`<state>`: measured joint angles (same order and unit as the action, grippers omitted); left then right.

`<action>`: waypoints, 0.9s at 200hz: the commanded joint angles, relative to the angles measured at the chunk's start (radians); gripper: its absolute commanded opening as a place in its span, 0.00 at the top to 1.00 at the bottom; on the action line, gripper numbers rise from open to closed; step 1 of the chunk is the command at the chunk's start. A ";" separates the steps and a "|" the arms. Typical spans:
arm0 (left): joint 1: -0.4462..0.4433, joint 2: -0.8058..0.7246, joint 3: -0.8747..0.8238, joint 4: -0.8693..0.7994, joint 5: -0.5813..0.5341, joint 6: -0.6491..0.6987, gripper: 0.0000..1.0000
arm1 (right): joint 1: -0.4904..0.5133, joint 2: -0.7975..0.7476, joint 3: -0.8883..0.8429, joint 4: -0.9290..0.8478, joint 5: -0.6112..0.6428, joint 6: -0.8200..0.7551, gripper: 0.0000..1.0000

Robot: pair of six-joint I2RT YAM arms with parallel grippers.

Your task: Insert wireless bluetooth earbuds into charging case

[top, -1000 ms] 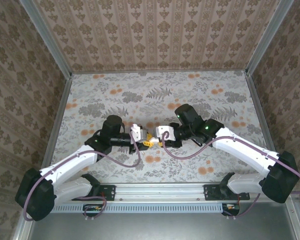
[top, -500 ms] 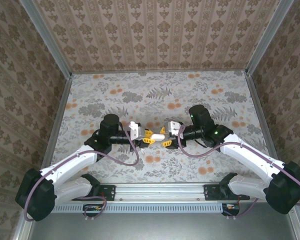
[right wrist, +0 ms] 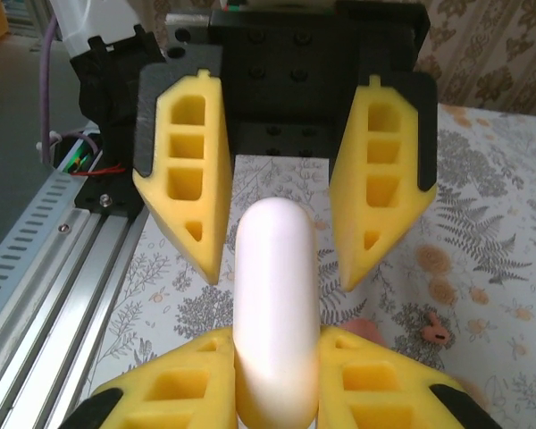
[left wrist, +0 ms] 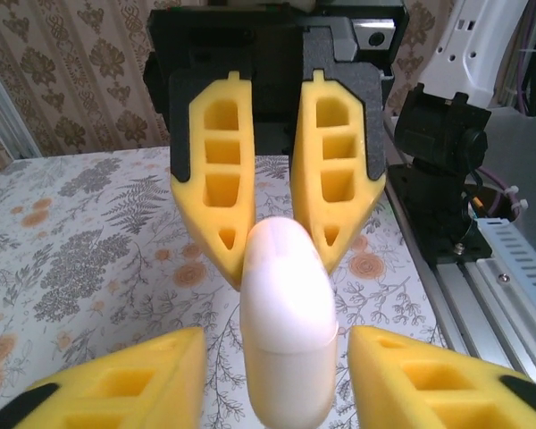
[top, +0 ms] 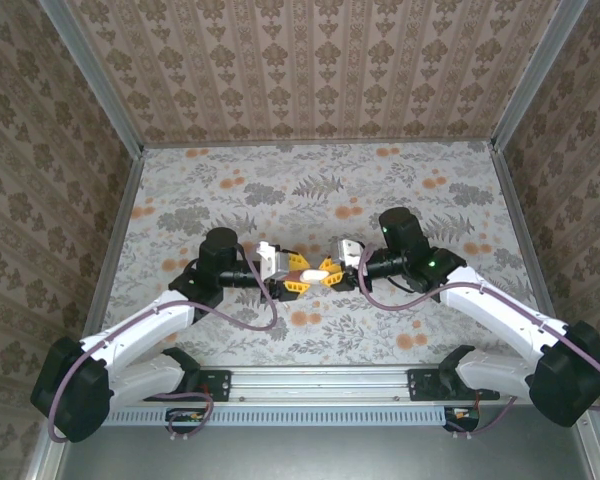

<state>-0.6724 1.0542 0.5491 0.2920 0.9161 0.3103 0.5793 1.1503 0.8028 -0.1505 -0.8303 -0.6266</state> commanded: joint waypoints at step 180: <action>-0.003 0.019 0.028 -0.028 0.021 -0.004 0.65 | 0.041 0.019 0.062 -0.053 0.068 -0.061 0.82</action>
<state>-0.6731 1.0809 0.5499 0.2687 0.9169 0.3073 0.6136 1.1633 0.8391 -0.1905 -0.7700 -0.6628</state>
